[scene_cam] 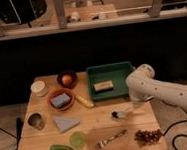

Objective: Wipe table surface with brush

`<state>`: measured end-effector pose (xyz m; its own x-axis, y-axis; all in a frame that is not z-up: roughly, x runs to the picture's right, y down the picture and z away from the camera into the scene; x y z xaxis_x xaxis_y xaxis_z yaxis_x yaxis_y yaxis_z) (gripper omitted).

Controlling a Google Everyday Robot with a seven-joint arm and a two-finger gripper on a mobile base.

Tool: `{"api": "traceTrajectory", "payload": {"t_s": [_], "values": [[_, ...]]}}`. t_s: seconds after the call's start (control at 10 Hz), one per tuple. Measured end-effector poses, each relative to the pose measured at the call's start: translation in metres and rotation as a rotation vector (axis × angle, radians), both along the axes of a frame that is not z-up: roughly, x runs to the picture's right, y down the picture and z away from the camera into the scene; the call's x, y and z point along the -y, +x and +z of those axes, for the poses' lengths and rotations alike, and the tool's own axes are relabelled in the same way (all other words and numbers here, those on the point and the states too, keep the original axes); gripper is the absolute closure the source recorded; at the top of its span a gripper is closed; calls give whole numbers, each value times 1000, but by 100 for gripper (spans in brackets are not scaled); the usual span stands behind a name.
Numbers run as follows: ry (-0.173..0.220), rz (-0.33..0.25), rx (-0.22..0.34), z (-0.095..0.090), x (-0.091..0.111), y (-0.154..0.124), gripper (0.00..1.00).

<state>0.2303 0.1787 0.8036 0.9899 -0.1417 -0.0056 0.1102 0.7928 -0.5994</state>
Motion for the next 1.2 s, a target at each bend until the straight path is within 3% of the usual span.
{"api": "traceTrajectory", "payload": {"t_s": [0.3, 0.6, 0.9, 1.2], "values": [[-6, -55, 42, 5, 1, -40, 100], [-53, -177, 121, 1, -18, -75, 100], [-74, -217, 145, -10, -32, -68, 100], [-75, -183, 116, -13, -31, -33, 100]]}}
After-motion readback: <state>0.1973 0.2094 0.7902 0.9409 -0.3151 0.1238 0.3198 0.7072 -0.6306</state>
